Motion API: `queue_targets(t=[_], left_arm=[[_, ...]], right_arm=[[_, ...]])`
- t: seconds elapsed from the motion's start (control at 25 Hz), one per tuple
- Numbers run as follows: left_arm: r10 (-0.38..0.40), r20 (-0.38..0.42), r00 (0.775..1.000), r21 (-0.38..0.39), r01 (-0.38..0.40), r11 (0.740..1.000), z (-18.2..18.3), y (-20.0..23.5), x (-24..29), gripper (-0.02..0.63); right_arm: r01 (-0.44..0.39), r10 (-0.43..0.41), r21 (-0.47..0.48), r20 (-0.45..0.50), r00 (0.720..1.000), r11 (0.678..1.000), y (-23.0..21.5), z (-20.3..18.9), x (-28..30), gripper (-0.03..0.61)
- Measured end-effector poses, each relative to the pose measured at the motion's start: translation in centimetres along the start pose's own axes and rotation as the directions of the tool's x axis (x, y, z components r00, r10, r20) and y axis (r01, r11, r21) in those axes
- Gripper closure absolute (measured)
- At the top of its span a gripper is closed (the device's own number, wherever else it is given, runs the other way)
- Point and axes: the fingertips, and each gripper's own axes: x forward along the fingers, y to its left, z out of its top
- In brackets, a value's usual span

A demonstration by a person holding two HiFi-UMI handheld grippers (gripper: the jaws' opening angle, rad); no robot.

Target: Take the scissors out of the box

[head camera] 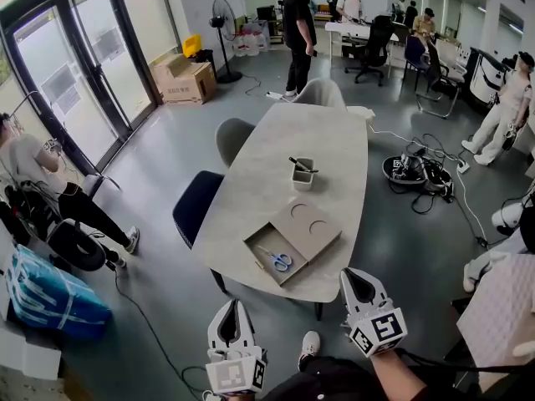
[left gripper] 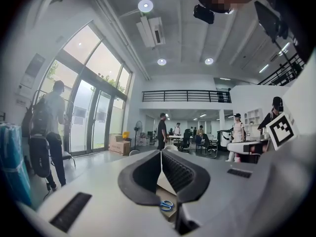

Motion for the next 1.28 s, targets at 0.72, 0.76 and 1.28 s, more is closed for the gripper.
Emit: queue_targets(t=[0.72, 0.76, 1.28], left_arm=[[0.026, 0.024, 0.999, 0.005, -0.026, 1.0, 1.9, 0.2, 11.3, 0.597], [0.032, 0.026, 0.999, 0.006, -0.032, 0.999, 1.8, 0.4, 11.5, 0.597], [-0.028, -0.02, 0.999, 0.022, 0.028, 0.999, 1.8, 2.8, 14.7, 0.597]], right_arm=[[-0.065, 0.065, 0.002, 0.004, 0.998, 0.998, -5.2, 1.7, 10.1, 0.581], [-0.068, 0.068, 0.001, 0.001, 0.998, 0.998, -5.2, 1.7, 10.5, 0.581], [-0.041, 0.041, 0.007, -0.042, 0.998, 0.999, -3.9, 1.0, 14.0, 0.58]])
